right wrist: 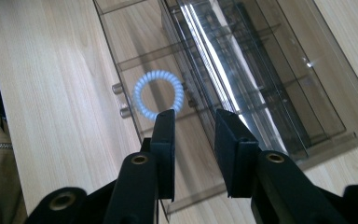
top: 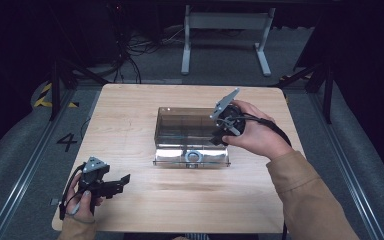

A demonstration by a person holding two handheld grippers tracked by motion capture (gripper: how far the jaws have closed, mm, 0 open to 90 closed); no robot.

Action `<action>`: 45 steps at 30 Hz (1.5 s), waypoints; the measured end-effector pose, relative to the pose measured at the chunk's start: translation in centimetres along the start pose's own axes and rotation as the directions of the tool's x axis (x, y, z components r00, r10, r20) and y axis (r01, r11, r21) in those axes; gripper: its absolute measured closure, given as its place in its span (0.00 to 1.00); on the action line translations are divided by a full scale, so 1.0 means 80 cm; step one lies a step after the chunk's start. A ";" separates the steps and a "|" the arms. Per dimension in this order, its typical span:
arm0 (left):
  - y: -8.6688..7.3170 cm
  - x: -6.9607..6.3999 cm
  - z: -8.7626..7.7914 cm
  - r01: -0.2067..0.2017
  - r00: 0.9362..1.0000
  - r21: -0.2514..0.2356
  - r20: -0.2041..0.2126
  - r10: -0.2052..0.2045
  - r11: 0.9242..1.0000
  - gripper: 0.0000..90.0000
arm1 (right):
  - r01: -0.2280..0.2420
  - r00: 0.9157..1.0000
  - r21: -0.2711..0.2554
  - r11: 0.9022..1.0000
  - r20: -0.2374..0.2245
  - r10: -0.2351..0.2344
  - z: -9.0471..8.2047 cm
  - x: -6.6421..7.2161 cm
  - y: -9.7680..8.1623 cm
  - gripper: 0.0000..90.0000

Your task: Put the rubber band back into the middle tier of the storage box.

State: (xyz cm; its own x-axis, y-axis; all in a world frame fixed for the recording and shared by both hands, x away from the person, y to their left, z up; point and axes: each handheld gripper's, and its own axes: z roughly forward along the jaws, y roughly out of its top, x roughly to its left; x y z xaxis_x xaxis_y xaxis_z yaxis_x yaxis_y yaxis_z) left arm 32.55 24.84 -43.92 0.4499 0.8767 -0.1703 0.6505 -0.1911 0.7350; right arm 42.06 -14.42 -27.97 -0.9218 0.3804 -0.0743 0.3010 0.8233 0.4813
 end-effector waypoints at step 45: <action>-0.006 0.003 -0.005 0.012 1.000 0.000 -0.023 -0.012 1.000 0.18 | -0.250 0.966 -0.115 0.961 0.036 0.255 0.003 -0.007 -0.184 0.72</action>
State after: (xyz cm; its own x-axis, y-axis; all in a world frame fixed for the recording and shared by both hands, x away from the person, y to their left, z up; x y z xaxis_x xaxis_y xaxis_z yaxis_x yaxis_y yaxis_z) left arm 32.11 25.35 -44.04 0.4279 0.8889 -0.1635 0.6558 -0.1808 0.7329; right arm 38.21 -26.66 -35.21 -0.8050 0.5929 0.0196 0.4916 0.6482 0.5815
